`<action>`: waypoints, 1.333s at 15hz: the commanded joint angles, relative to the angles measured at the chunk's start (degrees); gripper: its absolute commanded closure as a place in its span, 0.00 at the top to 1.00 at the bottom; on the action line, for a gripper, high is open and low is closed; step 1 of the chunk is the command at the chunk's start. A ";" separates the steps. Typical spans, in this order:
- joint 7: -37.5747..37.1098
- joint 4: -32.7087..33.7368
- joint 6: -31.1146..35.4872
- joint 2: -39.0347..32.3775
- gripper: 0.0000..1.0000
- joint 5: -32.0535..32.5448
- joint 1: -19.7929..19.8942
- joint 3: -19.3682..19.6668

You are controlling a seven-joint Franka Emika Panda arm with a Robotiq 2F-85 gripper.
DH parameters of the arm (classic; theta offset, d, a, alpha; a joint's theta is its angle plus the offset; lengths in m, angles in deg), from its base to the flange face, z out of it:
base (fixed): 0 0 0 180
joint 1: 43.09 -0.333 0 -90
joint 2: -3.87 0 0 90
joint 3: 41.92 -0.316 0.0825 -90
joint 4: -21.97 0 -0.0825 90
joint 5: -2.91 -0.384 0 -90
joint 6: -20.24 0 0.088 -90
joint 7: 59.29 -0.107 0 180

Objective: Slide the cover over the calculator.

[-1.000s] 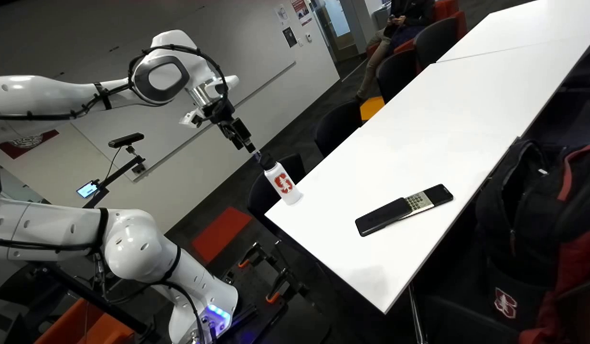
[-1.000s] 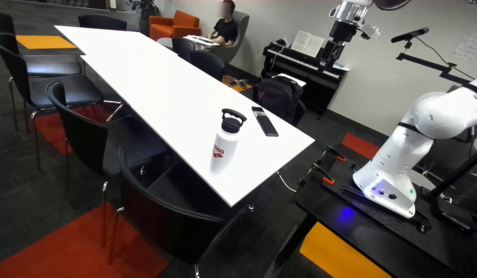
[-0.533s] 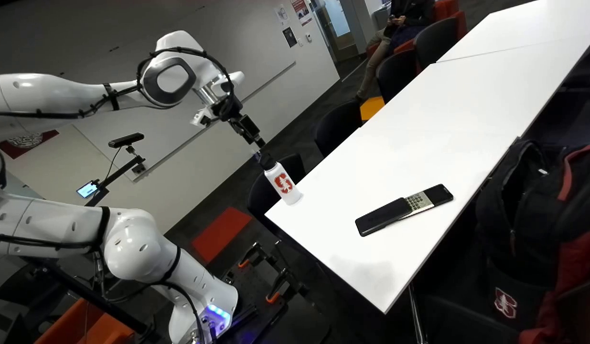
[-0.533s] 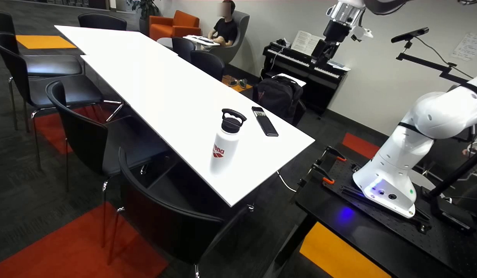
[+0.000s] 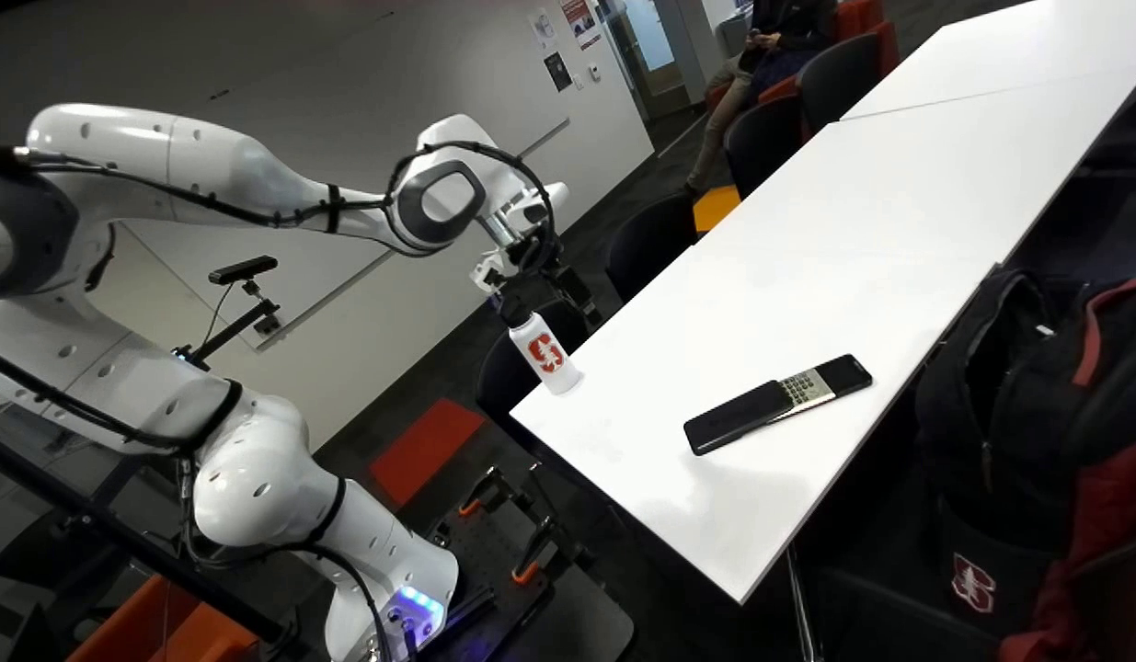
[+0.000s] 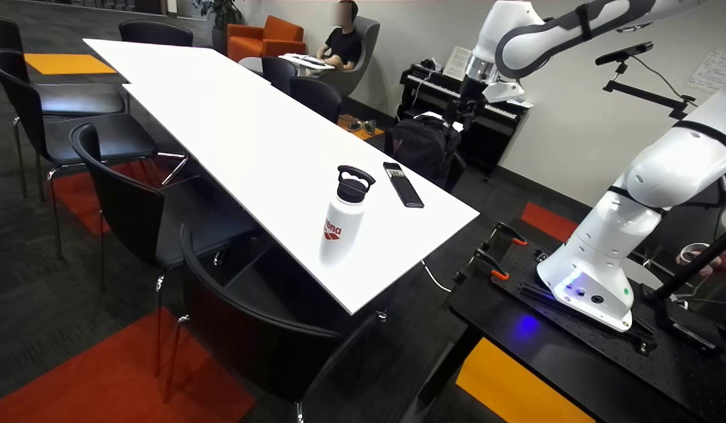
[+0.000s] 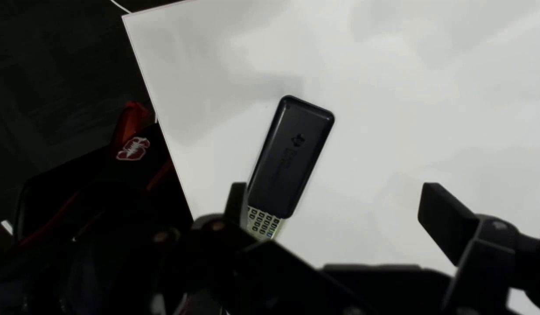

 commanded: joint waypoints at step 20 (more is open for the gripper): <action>-5.93 19.91 2.22 -34.03 1.00 -2.68 -3.15 7.48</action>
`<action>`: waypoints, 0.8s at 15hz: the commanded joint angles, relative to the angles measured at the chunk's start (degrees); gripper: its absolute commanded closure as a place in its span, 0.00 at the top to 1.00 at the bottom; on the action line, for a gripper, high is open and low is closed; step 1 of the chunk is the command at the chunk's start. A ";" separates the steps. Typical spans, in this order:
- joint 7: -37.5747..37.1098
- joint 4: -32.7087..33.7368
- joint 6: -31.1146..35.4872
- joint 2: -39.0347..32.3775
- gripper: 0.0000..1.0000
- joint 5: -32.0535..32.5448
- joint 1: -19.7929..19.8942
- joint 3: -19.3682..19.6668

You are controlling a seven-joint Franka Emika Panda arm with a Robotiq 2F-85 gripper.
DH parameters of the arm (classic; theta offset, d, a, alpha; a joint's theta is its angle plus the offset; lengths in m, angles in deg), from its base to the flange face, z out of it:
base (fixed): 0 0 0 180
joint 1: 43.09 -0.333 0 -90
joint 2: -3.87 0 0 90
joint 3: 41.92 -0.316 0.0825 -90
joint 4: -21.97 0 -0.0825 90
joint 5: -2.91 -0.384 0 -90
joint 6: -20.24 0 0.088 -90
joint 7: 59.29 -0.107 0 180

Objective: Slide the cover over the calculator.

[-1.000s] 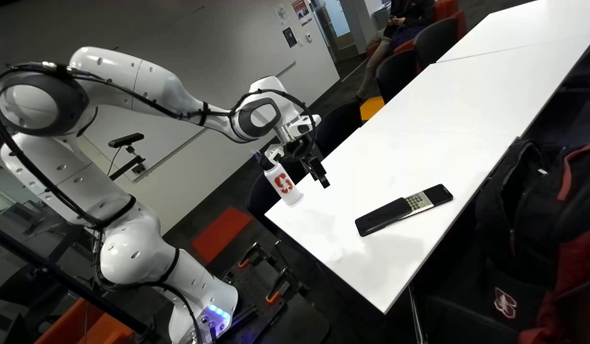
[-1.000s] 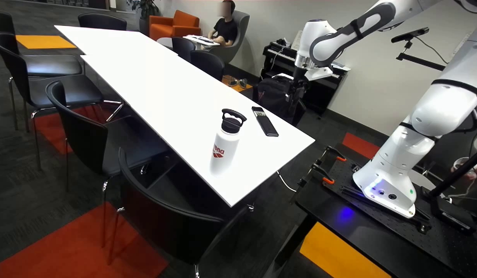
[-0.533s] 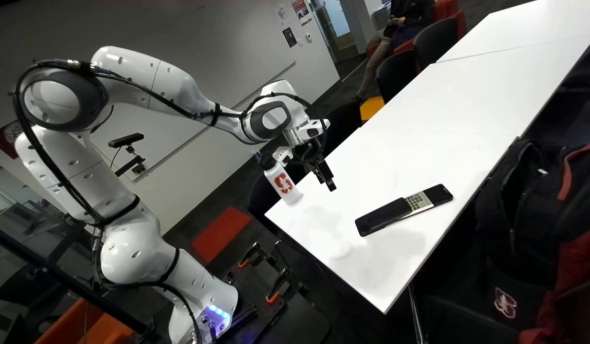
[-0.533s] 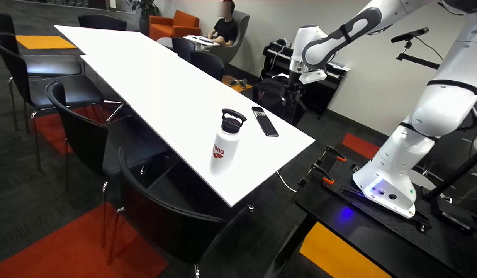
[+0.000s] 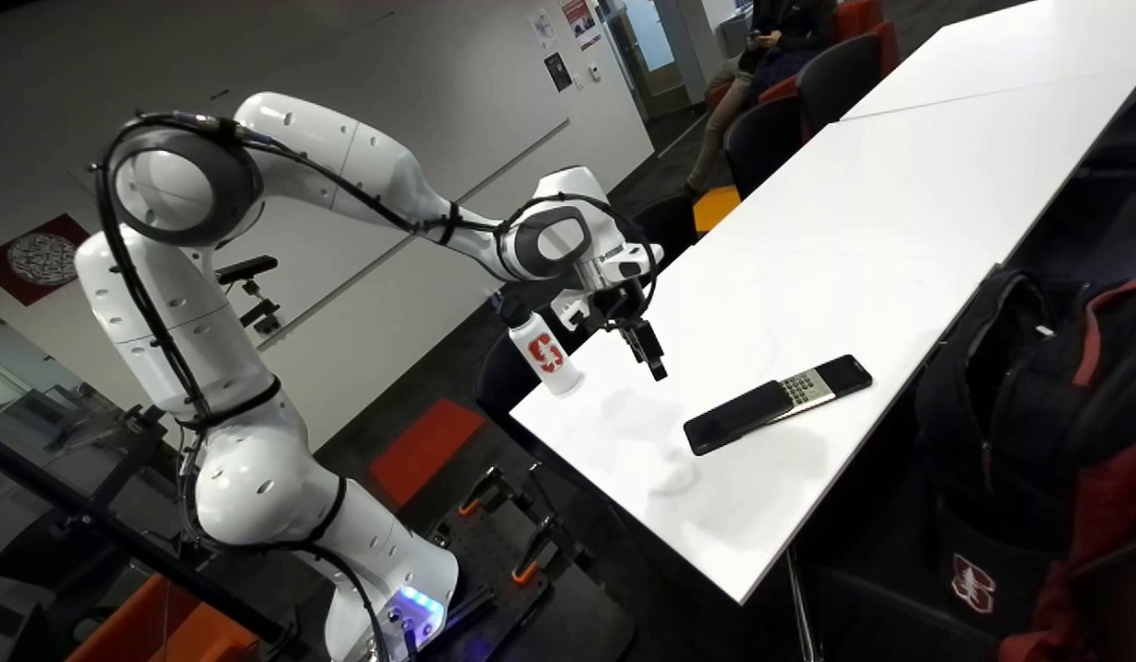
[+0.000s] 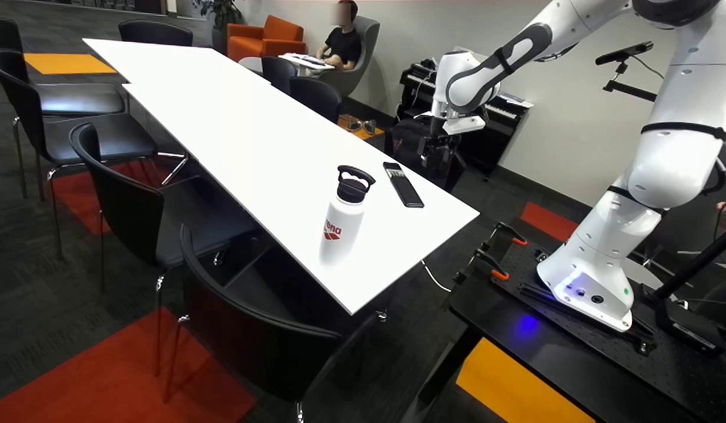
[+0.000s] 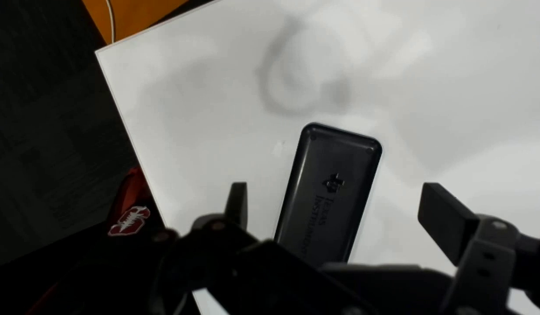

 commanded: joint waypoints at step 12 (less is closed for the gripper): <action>-1.62 23.01 0.16 -26.73 0.12 -11.23 -2.02 3.17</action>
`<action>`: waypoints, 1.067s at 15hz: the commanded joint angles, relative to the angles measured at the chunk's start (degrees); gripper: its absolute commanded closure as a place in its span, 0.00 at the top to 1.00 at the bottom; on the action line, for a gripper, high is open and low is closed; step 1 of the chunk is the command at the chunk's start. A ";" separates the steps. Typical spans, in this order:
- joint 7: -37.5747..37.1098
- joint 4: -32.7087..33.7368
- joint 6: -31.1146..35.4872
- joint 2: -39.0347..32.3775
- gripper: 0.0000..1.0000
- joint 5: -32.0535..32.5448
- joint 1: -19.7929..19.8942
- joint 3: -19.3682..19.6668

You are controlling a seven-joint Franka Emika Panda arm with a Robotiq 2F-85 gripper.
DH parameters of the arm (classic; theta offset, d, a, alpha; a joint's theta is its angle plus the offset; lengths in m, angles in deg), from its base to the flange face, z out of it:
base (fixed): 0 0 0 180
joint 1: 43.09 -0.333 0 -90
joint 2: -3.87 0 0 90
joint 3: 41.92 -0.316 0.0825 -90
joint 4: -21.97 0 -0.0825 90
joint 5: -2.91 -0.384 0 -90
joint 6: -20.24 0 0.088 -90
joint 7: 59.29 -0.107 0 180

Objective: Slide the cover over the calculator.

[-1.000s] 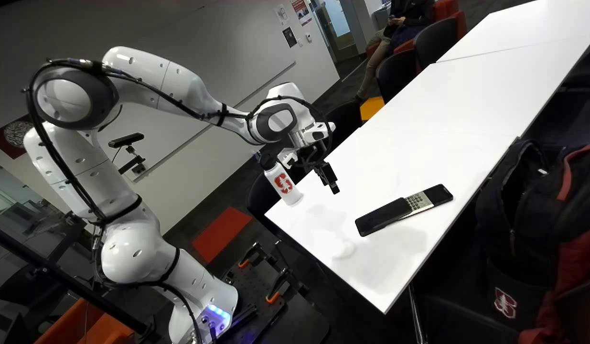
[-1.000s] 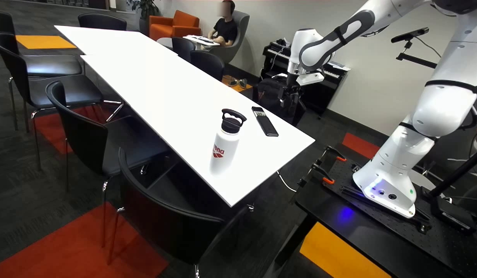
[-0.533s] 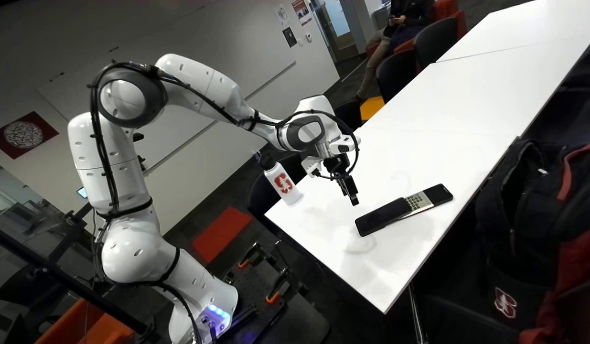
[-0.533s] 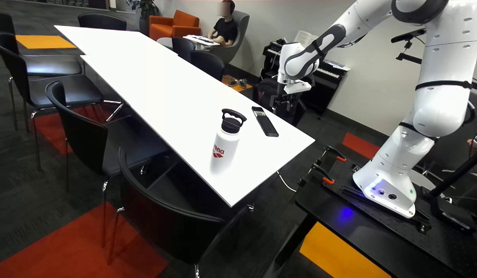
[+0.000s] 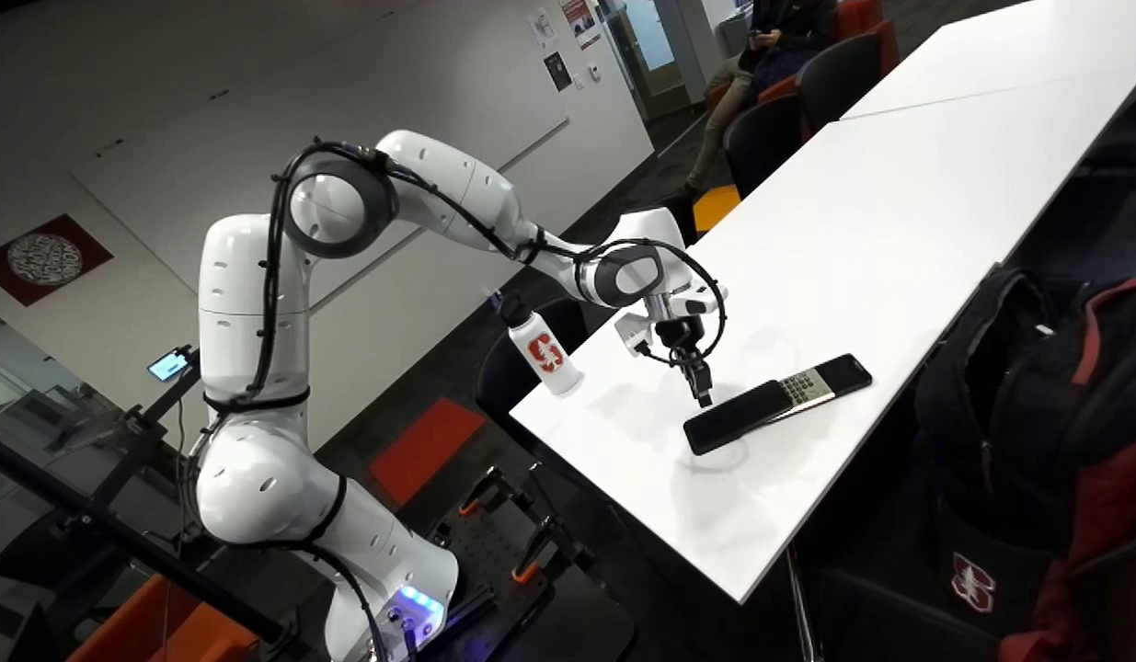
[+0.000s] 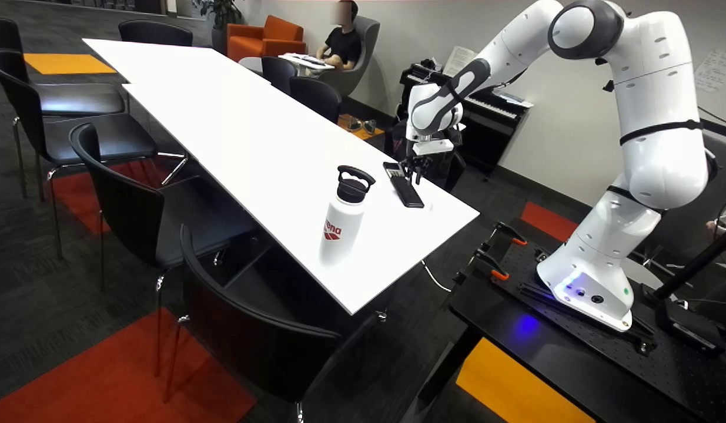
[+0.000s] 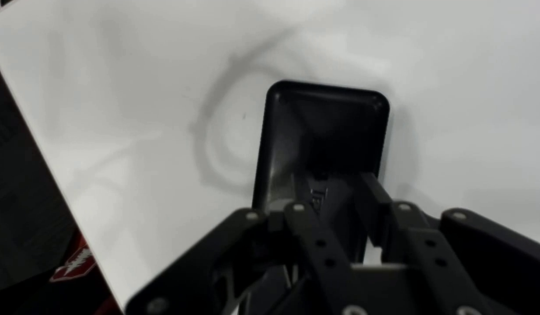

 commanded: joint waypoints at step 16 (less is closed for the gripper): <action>-4.63 12.47 1.61 -11.57 0.00 -6.90 -0.86 2.69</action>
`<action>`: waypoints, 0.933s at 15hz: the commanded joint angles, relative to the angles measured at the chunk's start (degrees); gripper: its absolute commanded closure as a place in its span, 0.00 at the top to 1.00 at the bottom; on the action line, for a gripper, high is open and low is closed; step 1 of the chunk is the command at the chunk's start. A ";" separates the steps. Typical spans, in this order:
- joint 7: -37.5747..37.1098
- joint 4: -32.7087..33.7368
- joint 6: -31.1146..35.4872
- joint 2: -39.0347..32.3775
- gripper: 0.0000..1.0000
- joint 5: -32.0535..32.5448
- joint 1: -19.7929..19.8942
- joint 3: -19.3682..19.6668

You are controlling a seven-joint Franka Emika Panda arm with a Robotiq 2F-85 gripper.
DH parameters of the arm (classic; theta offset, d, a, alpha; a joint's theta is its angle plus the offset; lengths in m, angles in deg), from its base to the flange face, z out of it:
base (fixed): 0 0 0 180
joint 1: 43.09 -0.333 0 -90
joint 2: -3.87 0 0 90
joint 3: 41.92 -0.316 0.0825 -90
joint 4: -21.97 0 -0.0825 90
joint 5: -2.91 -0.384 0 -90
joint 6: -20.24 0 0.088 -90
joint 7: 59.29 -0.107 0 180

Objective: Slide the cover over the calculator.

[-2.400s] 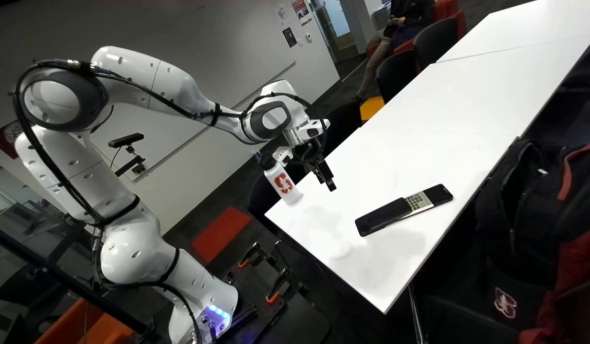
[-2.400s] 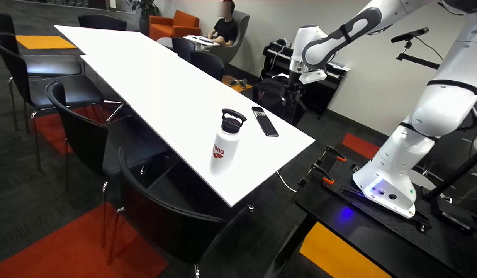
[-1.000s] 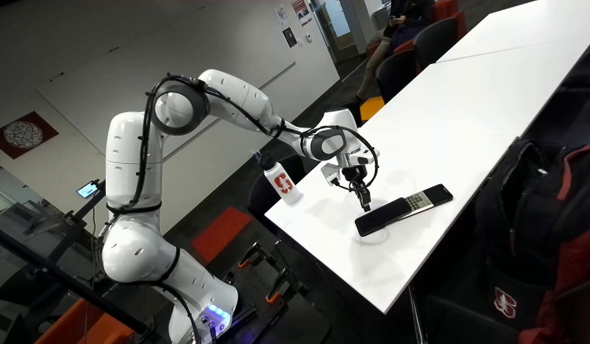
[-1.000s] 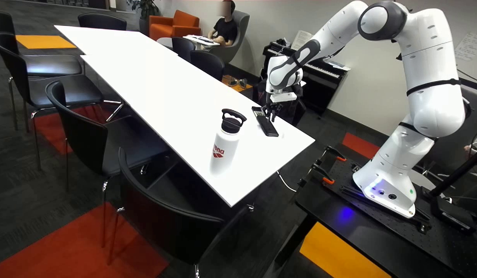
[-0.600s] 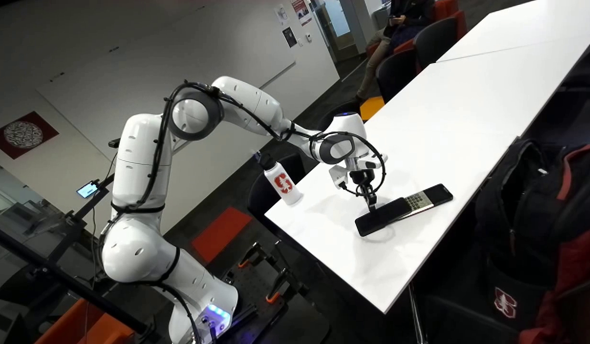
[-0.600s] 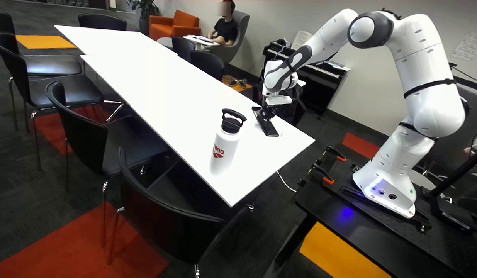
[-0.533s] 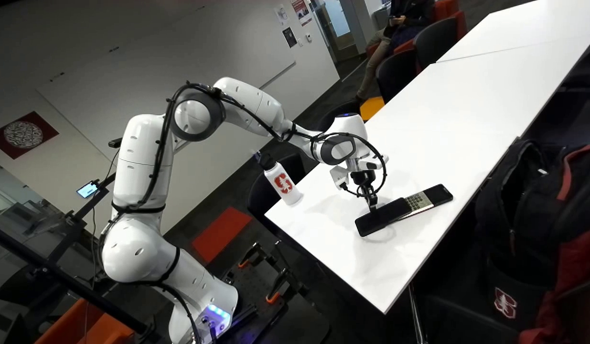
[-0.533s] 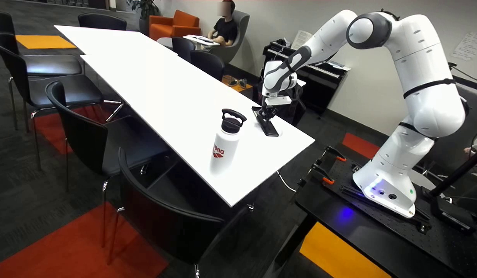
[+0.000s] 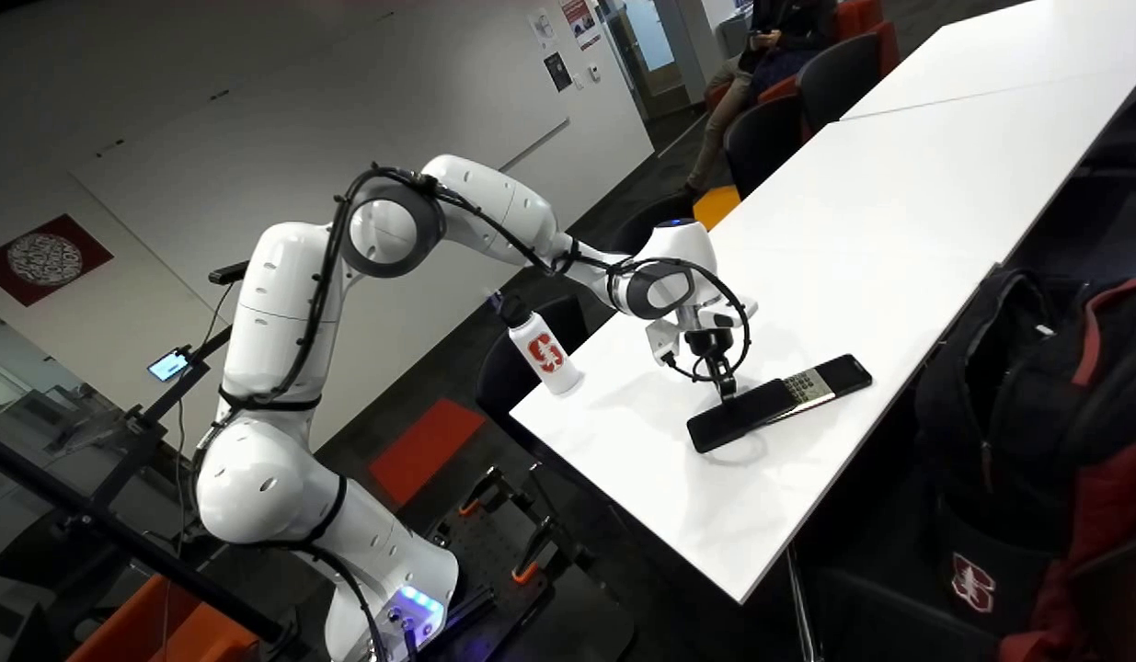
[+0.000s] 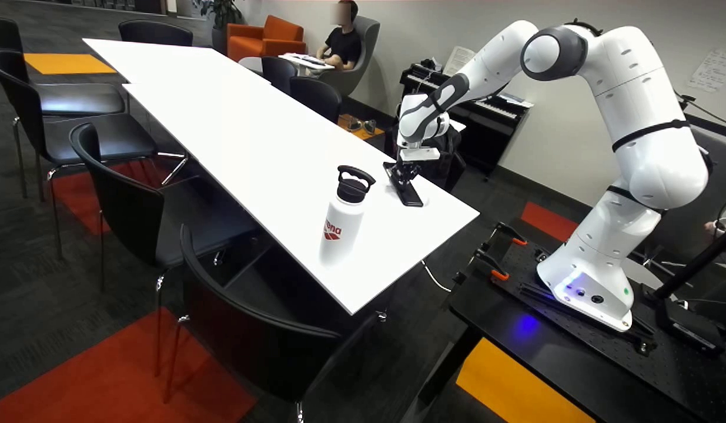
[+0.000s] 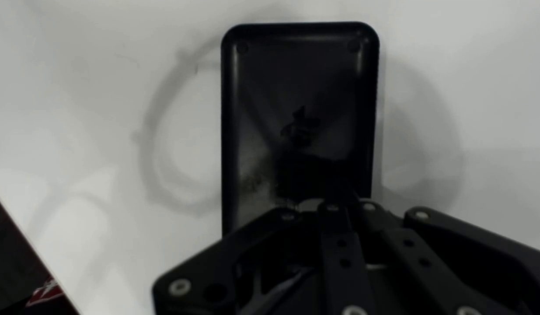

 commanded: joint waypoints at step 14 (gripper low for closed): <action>-4.43 7.50 1.14 -4.57 0.00 -2.34 -0.04 3.55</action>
